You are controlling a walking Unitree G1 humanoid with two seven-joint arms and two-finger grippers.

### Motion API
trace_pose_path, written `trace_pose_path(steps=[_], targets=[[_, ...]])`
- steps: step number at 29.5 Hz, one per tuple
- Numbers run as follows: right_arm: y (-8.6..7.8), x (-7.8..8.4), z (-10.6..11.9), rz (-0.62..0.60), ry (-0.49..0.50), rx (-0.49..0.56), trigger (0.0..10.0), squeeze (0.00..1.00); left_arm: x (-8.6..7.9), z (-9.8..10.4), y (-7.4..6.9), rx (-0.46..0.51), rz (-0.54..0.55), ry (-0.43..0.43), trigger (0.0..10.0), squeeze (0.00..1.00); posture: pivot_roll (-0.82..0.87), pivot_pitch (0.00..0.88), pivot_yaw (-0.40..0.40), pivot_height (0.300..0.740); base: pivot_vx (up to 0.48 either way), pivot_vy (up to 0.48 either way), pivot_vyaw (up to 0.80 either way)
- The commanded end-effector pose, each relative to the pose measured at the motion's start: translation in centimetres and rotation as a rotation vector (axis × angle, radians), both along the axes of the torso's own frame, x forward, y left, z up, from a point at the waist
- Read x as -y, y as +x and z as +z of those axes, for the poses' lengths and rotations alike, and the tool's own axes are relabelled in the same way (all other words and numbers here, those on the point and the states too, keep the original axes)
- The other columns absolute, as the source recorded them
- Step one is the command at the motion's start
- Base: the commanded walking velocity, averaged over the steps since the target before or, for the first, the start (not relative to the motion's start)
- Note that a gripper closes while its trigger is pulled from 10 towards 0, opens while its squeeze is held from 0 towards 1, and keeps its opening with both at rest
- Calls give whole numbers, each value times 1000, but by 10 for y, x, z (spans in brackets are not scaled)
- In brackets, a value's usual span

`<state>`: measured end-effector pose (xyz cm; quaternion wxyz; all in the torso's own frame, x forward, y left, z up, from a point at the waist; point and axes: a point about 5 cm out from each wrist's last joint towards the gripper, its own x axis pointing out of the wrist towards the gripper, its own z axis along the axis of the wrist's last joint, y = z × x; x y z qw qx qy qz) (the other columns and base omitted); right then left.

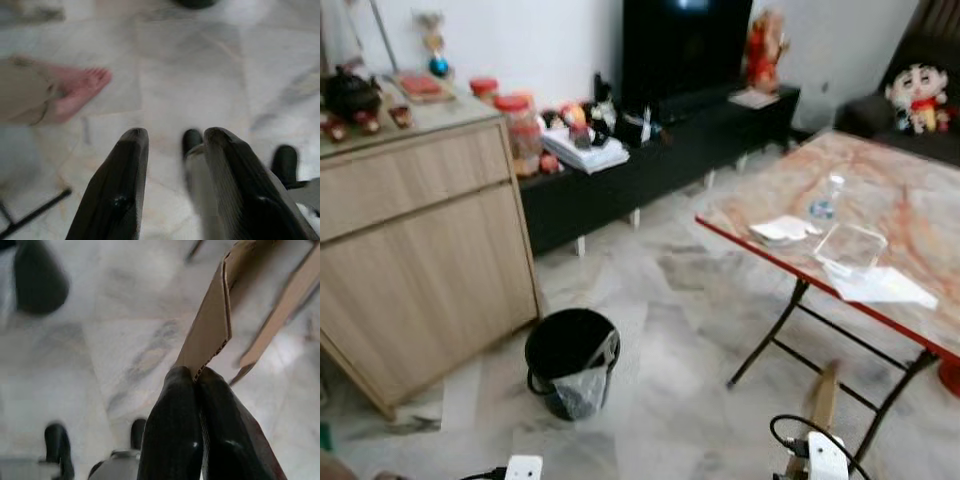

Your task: Picking trash to rubbish bin

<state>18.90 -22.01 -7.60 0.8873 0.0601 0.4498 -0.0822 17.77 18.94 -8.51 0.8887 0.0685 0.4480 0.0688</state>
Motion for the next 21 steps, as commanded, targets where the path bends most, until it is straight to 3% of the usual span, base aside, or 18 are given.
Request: trace_pose_path(steps=[1, 8, 21], targets=[[5, 0, 3, 17, -10, 13, 10000, 0, 2, -3, -6, -26, -3, -1, 10000, 0, -29, 54, -76, 740, 300, 0, 800], [4, 0, 2, 8, -1, 16, 10000, 0, 2, -3, -5, -25, 0, -2, 10000, 0, -29, 56, -77, 740, 296, 0, 800], [5, 0, 3, 18, -2, 25, 10000, 0, 2, -3, -6, -25, 0, -2, 10000, 0, -29, 45, -75, 740, 294, 0, 72]])
